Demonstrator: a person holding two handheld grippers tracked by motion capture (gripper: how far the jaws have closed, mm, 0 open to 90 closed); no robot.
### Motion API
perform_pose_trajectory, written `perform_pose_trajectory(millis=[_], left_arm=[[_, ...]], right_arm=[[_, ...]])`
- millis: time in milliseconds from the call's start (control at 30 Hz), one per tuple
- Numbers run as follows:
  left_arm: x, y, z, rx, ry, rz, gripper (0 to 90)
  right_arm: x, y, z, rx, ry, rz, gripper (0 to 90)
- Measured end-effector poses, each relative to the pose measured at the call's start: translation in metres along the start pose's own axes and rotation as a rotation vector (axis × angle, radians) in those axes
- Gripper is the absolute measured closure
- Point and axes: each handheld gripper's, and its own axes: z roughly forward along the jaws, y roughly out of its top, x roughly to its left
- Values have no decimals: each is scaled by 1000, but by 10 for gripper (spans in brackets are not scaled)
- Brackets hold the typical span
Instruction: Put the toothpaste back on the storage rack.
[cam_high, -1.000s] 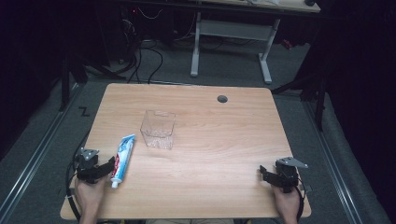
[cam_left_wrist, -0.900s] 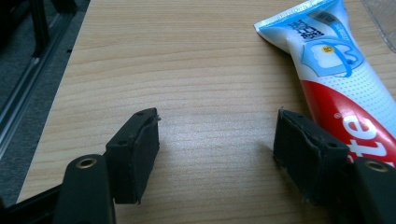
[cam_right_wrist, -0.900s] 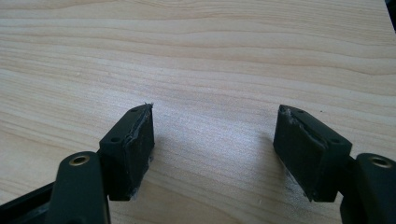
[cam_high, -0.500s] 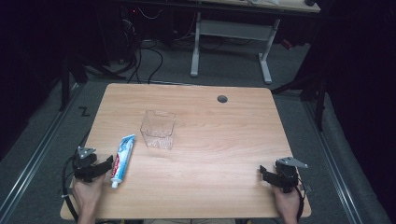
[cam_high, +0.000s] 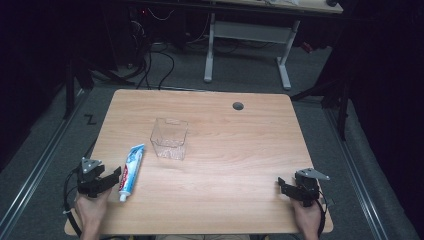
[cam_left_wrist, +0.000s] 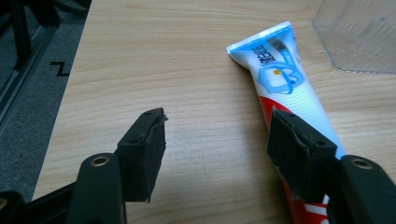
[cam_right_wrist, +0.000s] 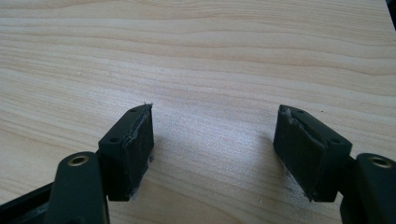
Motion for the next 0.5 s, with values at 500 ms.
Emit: perform_pose_trajectory(millis=[500], left_arm=[[-19,6,-16,-18,-37,63,369]], right_arm=[[0,0,0,0,-1,-1,288]])
